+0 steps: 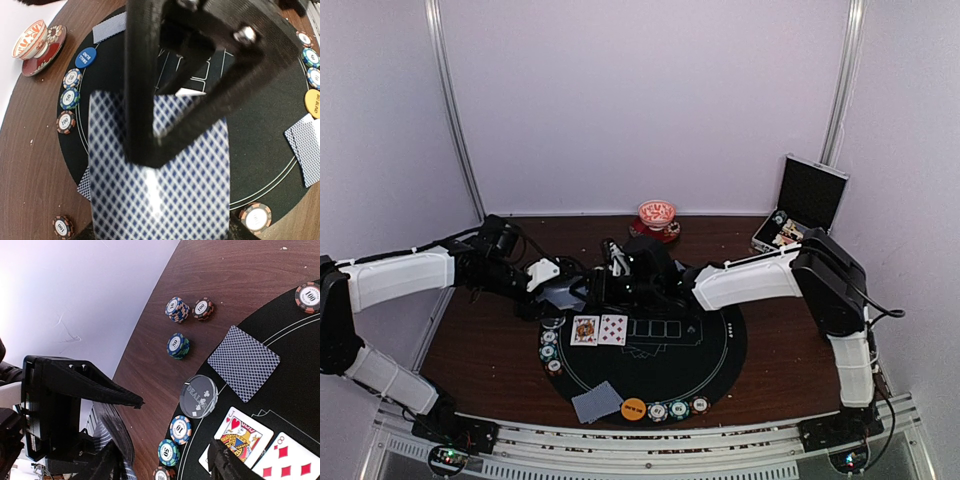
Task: Distribute texas hold em gaming equipment
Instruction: Pick up the poker card from the face-down deck piles.
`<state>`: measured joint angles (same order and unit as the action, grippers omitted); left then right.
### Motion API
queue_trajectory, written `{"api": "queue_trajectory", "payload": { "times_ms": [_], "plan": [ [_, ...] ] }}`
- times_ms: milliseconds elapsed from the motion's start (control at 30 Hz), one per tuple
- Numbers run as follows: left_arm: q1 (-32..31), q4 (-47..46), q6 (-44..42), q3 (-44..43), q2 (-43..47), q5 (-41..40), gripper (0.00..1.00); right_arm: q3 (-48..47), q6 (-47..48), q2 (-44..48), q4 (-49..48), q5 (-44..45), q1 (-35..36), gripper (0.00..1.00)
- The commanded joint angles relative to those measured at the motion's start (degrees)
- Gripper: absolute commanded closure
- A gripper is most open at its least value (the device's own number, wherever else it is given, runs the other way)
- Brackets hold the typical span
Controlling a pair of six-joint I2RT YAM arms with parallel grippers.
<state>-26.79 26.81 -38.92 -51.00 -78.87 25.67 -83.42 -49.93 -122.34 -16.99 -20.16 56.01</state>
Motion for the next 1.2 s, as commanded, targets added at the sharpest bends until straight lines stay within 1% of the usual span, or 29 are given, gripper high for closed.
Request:
{"api": "queue_trajectory", "payload": {
  "times_ms": [0, 167, 367, 533, 567, 700, 833, 1000, 1167],
  "plan": [
    [-0.37, -1.55, -0.37, -0.64, 0.18, 2.38, 0.38, 2.59, -0.66, 0.89, 3.6, 2.63, -2.34, 0.43],
    [-0.31, -1.63, -0.2, -0.69, -0.29, 1.91, 0.38, 3.45, -1.5, 1.41, -0.34, -1.78, -2.29, 0.6],
    [-0.31, -1.97, -0.19, -0.67, -0.49, 1.59, 0.38, 7.89, -6.28, 4.1, -12.54, -8.42, -2.28, 0.86],
    [-0.37, -2.09, -0.14, -0.56, -0.35, 1.49, 0.38, 10.51, -7.32, 6.3, -16.87, -9.83, -2.37, 0.99],
    [-0.36, -2.11, -0.19, -0.58, -0.32, 1.49, 0.38, 11.04, -7.29, 6.81, -17.3, -9.89, -2.34, 1.0],
    [-0.34, -2.32, -0.1, -0.5, -0.4, 1.25, 0.38, 14.35, -7.05, 9.8, -18.88, -9.41, -2.51, 1.0],
    [-0.31, -2.45, 0.06, -0.55, -0.75, 1.01, 0.38, 16.94, -5.44, 13.44, -17.3, -7.73, -2.98, 1.0],
    [-0.34, -2.59, 0.24, -0.54, -0.52, 0.9, 0.38, 20.27, 2.57, 20.45, -8.76, -1.05, -3.58, 1.0],
    [-0.36, -2.68, 0.46, -0.52, -0.67, 0.69, 0.38, 23.8, 12.83, 29.33, 3.43, 12.3, -3.8, 1.0]
  ]
}}
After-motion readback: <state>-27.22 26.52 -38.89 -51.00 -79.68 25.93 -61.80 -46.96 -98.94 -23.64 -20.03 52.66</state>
